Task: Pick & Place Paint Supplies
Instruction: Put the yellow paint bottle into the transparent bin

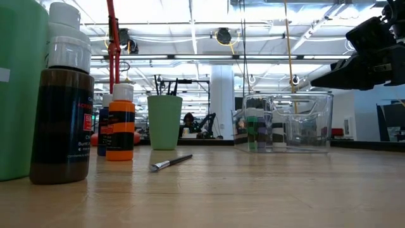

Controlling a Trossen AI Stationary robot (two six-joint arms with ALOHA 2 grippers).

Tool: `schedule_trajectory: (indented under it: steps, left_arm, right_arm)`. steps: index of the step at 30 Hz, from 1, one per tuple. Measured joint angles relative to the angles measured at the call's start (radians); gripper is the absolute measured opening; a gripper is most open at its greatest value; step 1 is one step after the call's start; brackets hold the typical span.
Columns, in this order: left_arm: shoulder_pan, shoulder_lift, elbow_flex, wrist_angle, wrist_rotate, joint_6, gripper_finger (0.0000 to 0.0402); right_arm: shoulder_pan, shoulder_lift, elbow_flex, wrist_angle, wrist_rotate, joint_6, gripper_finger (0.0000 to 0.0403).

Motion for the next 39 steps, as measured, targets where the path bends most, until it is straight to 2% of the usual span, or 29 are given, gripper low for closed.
schedule_trajectory:
  steps: [5,9,11,13,17,20,24,27,34,39]
  left_arm:
    - [0.016,-0.074,0.099,-0.138,0.014,-0.015,0.009]
    - [0.027,-0.101,0.224,-0.266,-0.011,-0.006,0.009]
    - [0.035,-0.099,0.297,-0.395,-0.06,-0.004,0.009]
    - [0.046,-0.099,0.362,-0.485,-0.152,0.021,0.009]
    - [0.12,-0.098,0.448,-0.457,-0.306,0.154,0.009]
    - [0.227,-0.069,0.493,-0.335,-0.297,0.232,0.009]
    - [0.371,0.045,0.55,-0.222,-0.121,0.385,0.009]
    - [0.475,0.167,0.642,-0.203,0.015,0.492,0.009]
    - [0.69,0.511,0.866,-0.09,0.016,0.715,0.009]
    - [0.83,0.755,1.101,-0.062,0.099,0.801,0.009]
  right_arm:
    - [0.0,0.0,0.0,0.0,0.0,0.0,0.0004]
    - [0.0,0.0,0.0,0.0,0.0,0.016,0.0004]
    - [0.0,0.0,0.0,0.0,0.0,0.038,0.0004]
    - [0.0,0.0,0.0,0.0,0.0,0.053,0.0004]
    - [0.0,0.0,0.0,0.0,0.0,0.064,0.0004]
    - [0.0,0.0,0.0,0.0,0.0,0.081,0.0004]
    - [0.0,0.0,0.0,0.0,0.0,0.104,0.0004]
    - [0.0,0.0,0.0,0.0,0.0,0.114,0.0004]
    - [0.0,0.0,0.0,0.0,0.0,0.108,0.0004]
    - [0.0,0.0,0.0,-0.006,0.0,0.082,0.0004]
